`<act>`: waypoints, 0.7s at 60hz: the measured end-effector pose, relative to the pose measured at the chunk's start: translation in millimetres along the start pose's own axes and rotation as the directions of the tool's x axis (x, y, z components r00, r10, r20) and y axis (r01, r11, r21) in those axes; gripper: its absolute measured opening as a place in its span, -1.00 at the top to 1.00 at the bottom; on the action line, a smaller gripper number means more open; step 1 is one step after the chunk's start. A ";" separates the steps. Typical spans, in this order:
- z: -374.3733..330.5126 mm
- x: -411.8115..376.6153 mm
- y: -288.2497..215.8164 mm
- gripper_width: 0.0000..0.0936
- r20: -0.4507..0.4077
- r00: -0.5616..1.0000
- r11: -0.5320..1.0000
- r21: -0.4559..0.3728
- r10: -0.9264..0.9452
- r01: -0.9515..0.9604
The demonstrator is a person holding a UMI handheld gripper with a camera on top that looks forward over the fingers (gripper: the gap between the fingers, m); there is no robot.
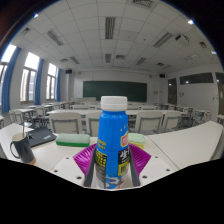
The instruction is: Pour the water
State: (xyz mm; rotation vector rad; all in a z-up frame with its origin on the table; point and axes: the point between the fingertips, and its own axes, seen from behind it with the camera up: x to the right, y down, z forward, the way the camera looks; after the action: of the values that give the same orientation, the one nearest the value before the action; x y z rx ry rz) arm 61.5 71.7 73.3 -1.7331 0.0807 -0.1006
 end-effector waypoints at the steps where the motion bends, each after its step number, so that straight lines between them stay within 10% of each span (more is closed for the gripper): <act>1: -0.4 0.0 0.1 -0.15 0.000 1.000 1.000 0.003 0.000 0.000; 9: -2.3 1.3 -6.3 0.22 -0.013 1.000 0.999 0.041 -0.027 0.027; 25: -17.1 -23.2 -45.8 0.24 -0.083 0.921 0.920 0.071 -0.380 0.386; 42: -36.0 -143.1 -123.8 0.25 -0.215 0.058 0.054 0.025 -0.975 0.998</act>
State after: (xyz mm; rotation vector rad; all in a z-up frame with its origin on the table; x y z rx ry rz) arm -85.1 72.5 198.3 -1.2533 -1.0961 -1.2809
